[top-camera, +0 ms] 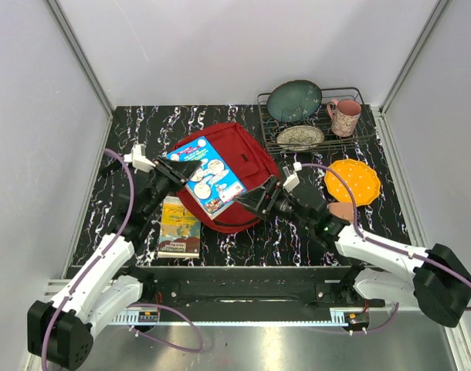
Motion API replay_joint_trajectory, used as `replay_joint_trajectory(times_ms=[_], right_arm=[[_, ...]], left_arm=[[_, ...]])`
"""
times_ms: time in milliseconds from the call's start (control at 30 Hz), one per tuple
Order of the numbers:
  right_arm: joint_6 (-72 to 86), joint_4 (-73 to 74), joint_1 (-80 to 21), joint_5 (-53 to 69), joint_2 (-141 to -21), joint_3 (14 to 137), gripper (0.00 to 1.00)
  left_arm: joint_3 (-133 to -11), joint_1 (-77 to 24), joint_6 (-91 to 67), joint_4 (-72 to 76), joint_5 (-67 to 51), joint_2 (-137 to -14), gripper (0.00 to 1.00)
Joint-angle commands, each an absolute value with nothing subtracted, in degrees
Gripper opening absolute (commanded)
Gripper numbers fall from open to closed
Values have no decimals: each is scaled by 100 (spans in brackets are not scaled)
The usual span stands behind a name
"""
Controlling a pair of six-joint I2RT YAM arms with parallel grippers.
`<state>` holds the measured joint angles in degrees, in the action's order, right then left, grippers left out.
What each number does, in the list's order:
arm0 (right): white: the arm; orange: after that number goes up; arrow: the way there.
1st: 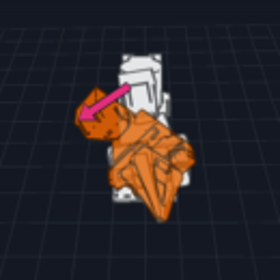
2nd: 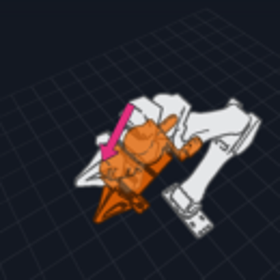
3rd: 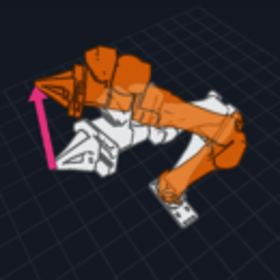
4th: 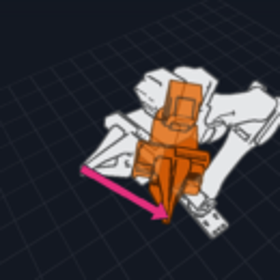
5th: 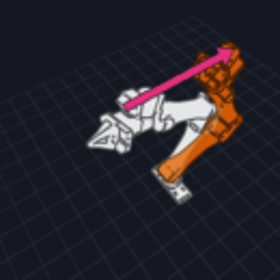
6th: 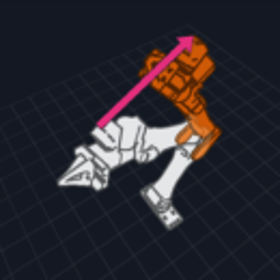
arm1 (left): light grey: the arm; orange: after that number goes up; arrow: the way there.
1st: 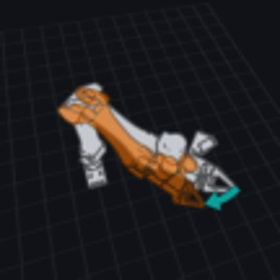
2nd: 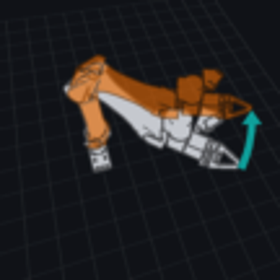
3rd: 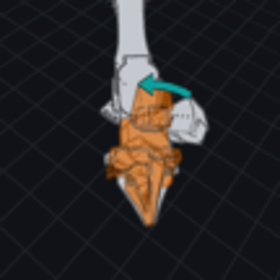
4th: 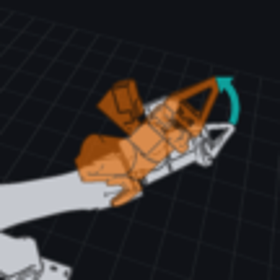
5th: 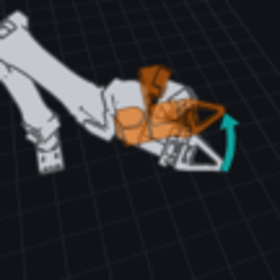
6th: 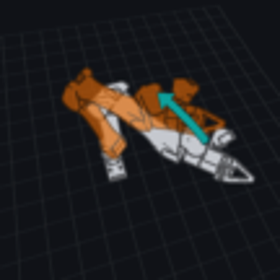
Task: Pack the student bag
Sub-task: Pick up the book from the center of the board.
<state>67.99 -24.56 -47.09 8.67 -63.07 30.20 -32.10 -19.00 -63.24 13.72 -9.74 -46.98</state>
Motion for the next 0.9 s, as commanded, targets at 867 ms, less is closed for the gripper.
replay_joint_trajectory(times_ms=[867], right_arm=[[7901,-5845,-4737,1626,-8271,3586,58]], left_arm=[[-2531,-1942,-7137,3173,-387,-4737,0]])
